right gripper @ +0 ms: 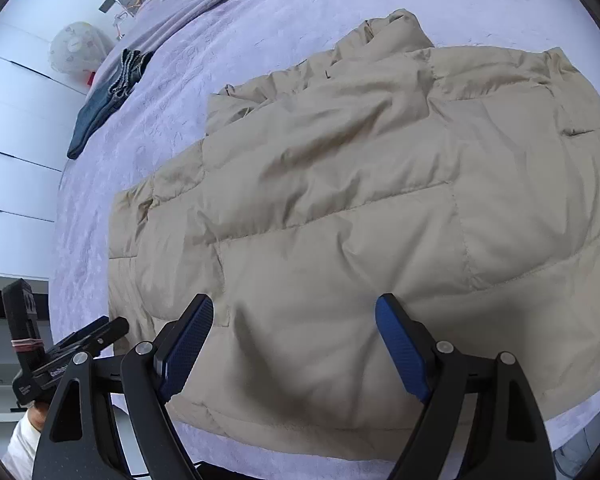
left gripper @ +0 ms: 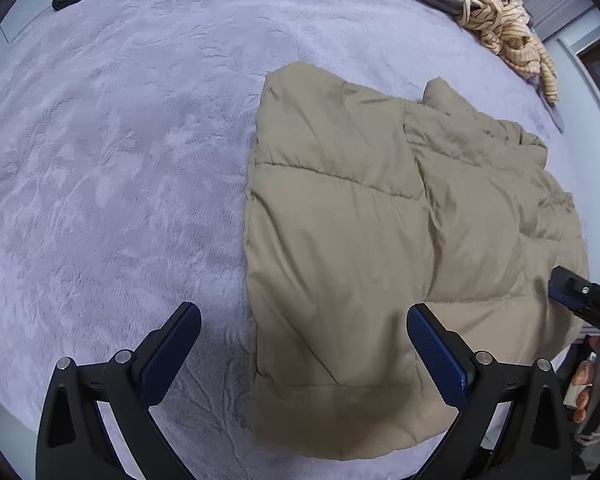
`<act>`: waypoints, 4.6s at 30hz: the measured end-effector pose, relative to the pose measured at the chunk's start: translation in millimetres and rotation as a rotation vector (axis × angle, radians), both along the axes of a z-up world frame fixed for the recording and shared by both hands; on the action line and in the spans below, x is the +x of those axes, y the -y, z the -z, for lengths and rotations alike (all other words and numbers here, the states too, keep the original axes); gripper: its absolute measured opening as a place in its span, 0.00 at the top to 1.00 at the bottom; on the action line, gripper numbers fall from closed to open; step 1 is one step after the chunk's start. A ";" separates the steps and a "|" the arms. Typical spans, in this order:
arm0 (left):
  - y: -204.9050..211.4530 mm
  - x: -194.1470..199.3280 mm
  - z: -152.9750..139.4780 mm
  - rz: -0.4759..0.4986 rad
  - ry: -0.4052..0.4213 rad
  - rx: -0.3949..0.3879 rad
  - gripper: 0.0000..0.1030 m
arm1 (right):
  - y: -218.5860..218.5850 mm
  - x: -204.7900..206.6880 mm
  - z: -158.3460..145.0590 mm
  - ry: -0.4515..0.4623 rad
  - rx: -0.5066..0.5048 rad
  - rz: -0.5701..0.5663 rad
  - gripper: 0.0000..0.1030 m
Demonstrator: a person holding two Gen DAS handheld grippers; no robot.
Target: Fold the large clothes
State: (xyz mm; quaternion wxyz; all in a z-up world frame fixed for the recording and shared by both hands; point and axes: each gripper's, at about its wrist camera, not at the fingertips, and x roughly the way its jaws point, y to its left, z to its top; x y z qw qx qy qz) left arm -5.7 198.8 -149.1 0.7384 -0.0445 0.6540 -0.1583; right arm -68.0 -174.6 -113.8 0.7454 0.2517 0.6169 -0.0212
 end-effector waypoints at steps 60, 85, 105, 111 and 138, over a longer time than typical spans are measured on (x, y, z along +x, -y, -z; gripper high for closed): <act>349.2 -19.8 -112.0 0.329 -0.216 -0.212 0.24 | 154.0 15.6 39.7 0.069 0.374 0.099 0.97; 470.6 -37.6 -52.2 0.591 -0.142 -0.358 0.24 | 216.0 -178.9 -64.5 0.264 0.367 0.306 0.13; 467.0 13.1 -29.6 0.464 0.316 -0.128 0.24 | 246.0 -185.9 -10.9 0.053 -0.147 0.254 0.88; 487.5 14.6 -11.6 0.442 0.288 -0.094 0.24 | 288.2 -190.9 26.6 0.030 -0.017 0.314 0.83; 446.9 -0.7 -50.2 0.398 0.261 -0.009 0.22 | 266.6 -177.7 9.1 0.027 0.033 0.035 0.68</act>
